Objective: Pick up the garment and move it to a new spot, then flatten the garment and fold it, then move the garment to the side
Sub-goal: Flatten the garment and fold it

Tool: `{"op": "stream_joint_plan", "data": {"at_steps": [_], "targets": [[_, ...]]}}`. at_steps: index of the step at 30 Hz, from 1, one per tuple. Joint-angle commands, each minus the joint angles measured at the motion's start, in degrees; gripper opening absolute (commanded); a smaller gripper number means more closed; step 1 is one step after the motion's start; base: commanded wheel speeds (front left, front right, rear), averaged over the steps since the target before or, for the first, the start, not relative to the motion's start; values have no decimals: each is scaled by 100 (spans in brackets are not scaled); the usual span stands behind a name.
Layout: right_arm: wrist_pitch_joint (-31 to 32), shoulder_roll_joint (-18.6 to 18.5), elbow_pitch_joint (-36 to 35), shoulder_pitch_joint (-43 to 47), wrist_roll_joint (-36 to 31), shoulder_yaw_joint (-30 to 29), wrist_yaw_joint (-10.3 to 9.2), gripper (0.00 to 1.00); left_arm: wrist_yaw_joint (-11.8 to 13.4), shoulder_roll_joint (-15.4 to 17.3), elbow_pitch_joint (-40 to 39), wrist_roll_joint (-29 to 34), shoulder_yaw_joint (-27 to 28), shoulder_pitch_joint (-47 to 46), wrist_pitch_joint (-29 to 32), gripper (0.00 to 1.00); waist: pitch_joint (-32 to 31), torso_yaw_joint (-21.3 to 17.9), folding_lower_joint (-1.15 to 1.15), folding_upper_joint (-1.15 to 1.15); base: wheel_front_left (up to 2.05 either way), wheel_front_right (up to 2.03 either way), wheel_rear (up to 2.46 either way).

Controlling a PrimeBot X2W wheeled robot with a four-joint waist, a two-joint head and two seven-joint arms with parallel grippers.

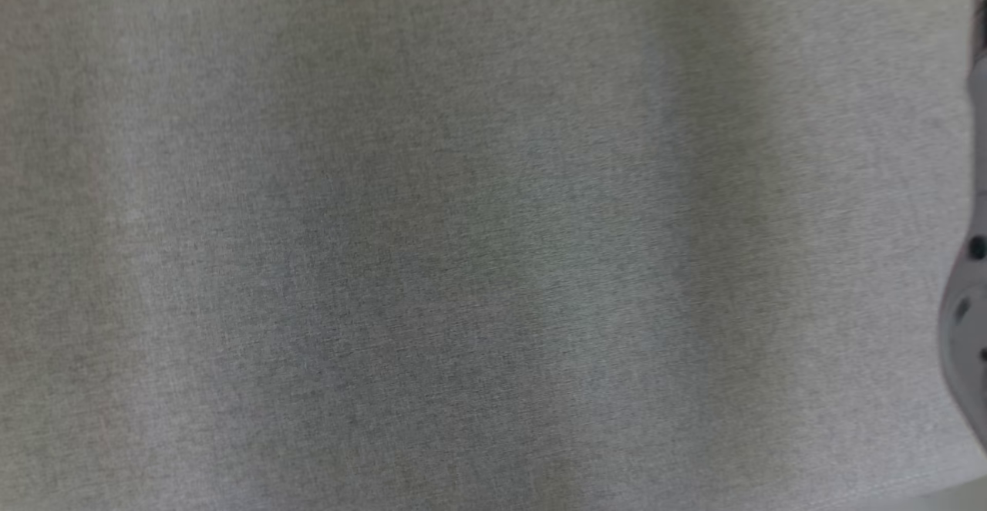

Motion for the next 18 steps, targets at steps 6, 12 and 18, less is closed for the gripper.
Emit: {"op": "stream_joint_plan", "data": {"at_steps": [6, 12, 18], "targets": [[-203, 177, 673, 855, -544, 161, -15, 0, -230, -314, -479, 56, -19, 1728, -11, 0, 225, 224, 1, 0, 0, 0, 0], [-348, 190, 1064, 1668, -648, 526, -15, 0, -227, -357, -1628, -308, -378, 3844, -10, 0, -62, 377, 1, 0, 0, 0, 0], [-359, -134, 1265, 2645, -761, 642, -15, 0, -228, -451, -2238, -222, -574, 5970, -10, 0, -1042, 559, 1, 0, 0, 0, 0]]}}
